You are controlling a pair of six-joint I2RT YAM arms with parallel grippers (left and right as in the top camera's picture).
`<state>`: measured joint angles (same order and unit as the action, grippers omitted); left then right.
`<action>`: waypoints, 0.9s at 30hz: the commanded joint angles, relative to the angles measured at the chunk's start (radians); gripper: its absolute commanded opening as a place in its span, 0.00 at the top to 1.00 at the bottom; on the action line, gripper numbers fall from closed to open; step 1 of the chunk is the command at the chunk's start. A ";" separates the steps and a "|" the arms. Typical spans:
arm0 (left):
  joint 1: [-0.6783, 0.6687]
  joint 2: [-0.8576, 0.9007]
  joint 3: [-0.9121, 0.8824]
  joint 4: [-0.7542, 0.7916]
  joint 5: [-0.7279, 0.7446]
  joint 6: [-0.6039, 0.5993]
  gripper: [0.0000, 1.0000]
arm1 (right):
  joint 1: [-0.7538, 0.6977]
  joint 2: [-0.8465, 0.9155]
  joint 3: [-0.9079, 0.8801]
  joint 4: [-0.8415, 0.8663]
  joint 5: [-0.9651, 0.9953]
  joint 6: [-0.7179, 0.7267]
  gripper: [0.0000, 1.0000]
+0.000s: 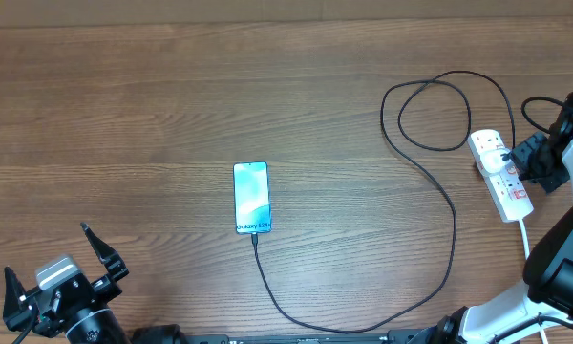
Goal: Plug charger to phone and switch on socket
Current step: 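Lower the right gripper fingertips onto the orange socket switch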
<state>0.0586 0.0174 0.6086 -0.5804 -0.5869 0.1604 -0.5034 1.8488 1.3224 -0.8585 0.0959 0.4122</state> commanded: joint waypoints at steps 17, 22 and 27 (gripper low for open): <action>-0.005 -0.013 0.002 -0.019 -0.015 -0.001 0.00 | -0.002 0.023 0.003 0.043 -0.049 -0.028 0.96; -0.005 -0.013 0.002 -0.022 -0.016 -0.001 0.00 | 0.005 0.069 0.001 0.045 -0.058 -0.029 0.96; -0.005 -0.013 0.002 -0.023 -0.016 -0.001 0.00 | 0.020 0.077 0.001 0.042 -0.062 -0.029 0.96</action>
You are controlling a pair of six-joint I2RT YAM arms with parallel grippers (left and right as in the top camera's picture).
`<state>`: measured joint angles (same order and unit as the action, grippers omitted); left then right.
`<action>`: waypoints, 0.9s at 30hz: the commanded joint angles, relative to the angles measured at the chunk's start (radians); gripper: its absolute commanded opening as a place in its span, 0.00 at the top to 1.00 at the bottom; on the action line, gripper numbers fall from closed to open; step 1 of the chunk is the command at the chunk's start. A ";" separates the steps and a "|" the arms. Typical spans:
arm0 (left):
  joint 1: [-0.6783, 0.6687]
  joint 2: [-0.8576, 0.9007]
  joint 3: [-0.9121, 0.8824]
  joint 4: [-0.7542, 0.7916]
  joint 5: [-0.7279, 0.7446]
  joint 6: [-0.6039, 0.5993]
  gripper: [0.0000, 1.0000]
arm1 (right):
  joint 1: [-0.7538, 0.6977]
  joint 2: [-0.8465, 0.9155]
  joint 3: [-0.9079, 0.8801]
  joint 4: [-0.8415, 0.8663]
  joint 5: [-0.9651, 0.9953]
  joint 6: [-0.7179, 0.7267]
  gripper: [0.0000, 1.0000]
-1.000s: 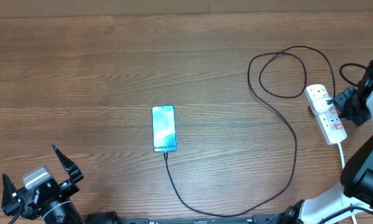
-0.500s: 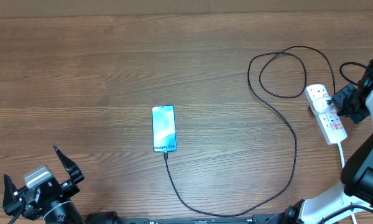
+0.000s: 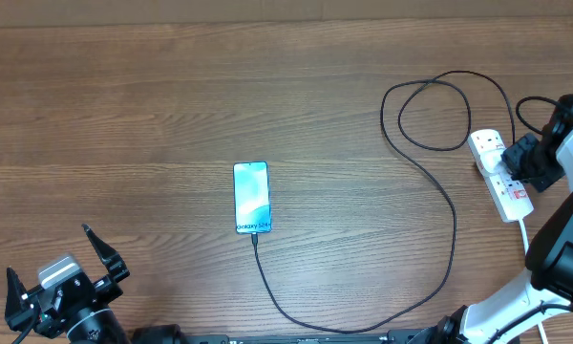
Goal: Plug charger to phone and switch on socket
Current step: 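Lower the right gripper fingertips onto the orange socket switch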
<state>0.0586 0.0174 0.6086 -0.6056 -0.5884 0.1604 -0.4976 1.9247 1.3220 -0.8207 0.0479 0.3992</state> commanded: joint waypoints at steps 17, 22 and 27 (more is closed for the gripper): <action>-0.005 -0.013 0.002 0.003 -0.014 -0.001 0.00 | 0.029 0.002 -0.026 0.034 -0.017 -0.015 0.96; -0.005 -0.013 0.002 0.003 -0.014 -0.001 0.00 | 0.051 0.002 -0.045 0.054 -0.016 -0.016 0.96; -0.005 -0.013 0.002 0.003 -0.014 -0.001 0.00 | 0.066 0.002 -0.046 0.046 -0.005 -0.015 0.96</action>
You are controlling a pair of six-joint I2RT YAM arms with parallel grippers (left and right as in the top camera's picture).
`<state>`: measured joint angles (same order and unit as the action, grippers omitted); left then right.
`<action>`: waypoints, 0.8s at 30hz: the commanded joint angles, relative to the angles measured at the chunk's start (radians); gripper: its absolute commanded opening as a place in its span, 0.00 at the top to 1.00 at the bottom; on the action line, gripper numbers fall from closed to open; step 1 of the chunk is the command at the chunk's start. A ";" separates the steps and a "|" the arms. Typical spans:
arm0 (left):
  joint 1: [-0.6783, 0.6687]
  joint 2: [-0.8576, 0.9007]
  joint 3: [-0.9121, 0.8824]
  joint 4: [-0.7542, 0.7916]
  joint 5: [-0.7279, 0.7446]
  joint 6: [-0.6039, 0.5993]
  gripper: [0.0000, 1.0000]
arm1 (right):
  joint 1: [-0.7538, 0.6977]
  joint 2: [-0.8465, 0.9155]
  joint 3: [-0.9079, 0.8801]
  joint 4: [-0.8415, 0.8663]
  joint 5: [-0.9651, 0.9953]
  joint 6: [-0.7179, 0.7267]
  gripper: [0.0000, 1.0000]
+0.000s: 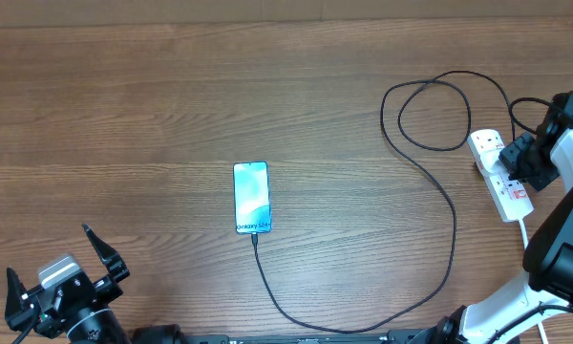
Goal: Plug charger to phone and switch on socket
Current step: 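Lower the right gripper fingertips onto the orange socket switch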
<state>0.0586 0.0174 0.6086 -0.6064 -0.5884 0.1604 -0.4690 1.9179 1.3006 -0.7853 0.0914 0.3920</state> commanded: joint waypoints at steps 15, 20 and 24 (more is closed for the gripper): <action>-0.005 -0.013 0.002 0.004 -0.014 -0.001 0.00 | 0.043 0.009 -0.026 -0.008 -0.048 -0.008 0.96; -0.005 -0.013 0.002 0.003 -0.014 -0.001 0.00 | 0.016 0.009 0.076 -0.121 -0.042 0.000 0.96; -0.005 -0.013 0.002 0.004 -0.014 -0.001 0.00 | -0.037 0.009 0.250 -0.309 -0.073 0.000 0.96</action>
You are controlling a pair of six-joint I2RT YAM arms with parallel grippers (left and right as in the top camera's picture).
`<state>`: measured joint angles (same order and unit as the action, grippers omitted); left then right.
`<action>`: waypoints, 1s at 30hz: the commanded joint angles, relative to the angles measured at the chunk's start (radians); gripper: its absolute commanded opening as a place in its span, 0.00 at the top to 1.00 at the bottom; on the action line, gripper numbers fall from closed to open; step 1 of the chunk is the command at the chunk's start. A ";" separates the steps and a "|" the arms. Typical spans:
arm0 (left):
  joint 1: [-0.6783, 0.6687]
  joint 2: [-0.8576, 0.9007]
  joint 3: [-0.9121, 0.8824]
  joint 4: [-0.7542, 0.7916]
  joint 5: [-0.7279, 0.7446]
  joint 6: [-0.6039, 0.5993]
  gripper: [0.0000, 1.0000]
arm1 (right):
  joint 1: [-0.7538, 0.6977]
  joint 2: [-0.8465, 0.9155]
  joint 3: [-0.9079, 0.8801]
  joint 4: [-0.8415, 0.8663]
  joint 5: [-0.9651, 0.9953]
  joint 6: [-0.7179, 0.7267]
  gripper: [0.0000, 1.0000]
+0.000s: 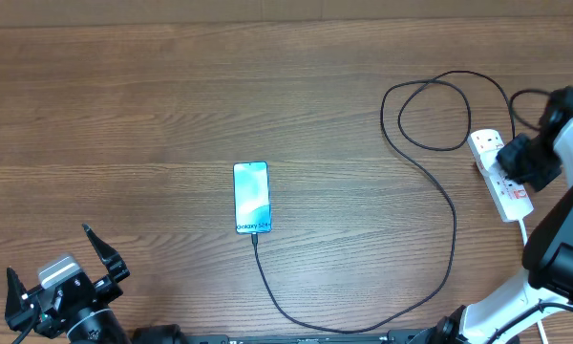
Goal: Plug charger to phone and switch on socket
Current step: 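Lower the right gripper fingertips onto the orange socket switch, then press the orange switch down with the right gripper until it clicks on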
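Observation:
A phone [251, 197] with a lit blue screen lies face up mid-table. A black cable [439, 191] is plugged into its bottom end, loops along the near edge and coils up to the white socket strip [501, 175] at the right. My right gripper [509, 157] hovers over the strip's upper part, at its plug and switch; its fingers look close together. At the lower left corner my left gripper [57, 268] rests open, far from the phone.
The wooden table [172, 105] fills the view. The right arm's white links [554, 258] stand along the right edge, near the strip's white lead [525, 234]. The left arm's base sits at the bottom left corner.
My right gripper has shifted slightly left and up over the socket strip's upper end. Phone, cable and left arm are unchanged.
At first my right gripper stood just right of the socket strip, with the charger plugged into the lit phone. It then moved left onto the strip's upper part, and has stayed over the plug and switch since. The left gripper stayed open at the corner.

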<state>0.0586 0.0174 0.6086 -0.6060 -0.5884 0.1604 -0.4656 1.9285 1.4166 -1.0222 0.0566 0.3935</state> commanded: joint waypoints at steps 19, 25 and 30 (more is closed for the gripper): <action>-0.005 -0.013 0.002 0.000 -0.014 -0.001 0.01 | -0.058 0.147 0.193 -0.171 -0.109 -0.035 0.96; -0.005 -0.013 0.002 -0.012 -0.014 -0.001 0.00 | -0.058 0.149 0.201 -0.142 -0.130 -0.036 0.96; -0.005 -0.013 0.002 -0.015 -0.014 -0.001 0.00 | -0.058 0.159 0.201 -0.111 -0.130 -0.036 0.96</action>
<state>0.0586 0.0170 0.6086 -0.6174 -0.5888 0.1604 -0.5278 2.0815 1.5970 -1.1538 -0.0528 0.3706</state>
